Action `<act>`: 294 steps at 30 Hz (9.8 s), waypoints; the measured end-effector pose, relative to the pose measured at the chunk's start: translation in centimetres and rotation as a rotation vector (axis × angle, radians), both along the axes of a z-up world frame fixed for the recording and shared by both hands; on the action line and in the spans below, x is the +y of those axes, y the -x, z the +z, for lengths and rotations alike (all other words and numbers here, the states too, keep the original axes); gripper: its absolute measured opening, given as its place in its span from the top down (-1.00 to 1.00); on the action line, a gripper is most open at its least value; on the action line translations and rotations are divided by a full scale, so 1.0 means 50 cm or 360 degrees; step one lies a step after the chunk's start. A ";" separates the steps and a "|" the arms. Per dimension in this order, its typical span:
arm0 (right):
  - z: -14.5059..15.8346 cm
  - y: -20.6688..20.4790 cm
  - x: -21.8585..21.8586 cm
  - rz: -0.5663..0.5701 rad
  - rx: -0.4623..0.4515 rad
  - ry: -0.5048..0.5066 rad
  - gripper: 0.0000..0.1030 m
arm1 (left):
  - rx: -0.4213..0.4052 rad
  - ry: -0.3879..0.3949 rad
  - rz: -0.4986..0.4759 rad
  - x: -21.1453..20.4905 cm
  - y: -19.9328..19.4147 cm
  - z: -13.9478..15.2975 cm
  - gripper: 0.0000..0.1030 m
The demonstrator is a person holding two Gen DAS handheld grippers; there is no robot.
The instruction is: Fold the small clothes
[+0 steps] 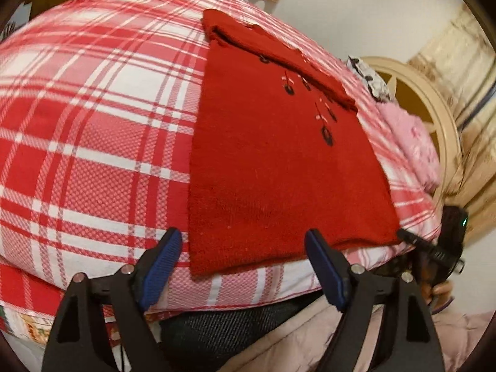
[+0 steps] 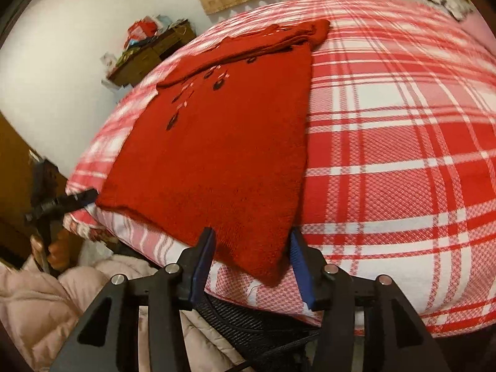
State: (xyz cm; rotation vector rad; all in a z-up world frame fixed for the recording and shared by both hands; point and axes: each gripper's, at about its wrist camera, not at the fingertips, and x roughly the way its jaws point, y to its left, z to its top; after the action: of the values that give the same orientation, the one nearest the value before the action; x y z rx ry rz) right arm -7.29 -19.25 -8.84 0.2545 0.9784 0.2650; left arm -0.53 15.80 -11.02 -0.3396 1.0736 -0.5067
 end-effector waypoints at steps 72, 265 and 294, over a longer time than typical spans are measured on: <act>0.036 -0.480 -0.097 -0.0313 0.0010 -0.0281 0.85 | 0.0154 -0.0134 0.0061 -0.063 -0.337 0.128 0.83; 0.065 -0.870 -0.166 -0.0536 -0.0228 0.0301 0.90 | -0.0232 -0.0609 0.0491 -0.214 -0.827 0.036 0.43; 0.013 -0.444 -0.052 -0.0482 -0.0205 0.0205 0.90 | -0.0421 -0.0835 0.0209 -0.292 -0.451 0.057 -0.45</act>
State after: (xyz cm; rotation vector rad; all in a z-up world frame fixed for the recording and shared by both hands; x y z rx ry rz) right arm 14.92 -21.86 -8.19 0.2605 0.8132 -0.0580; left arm 22.00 1.19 -8.19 0.1181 0.8806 -0.1339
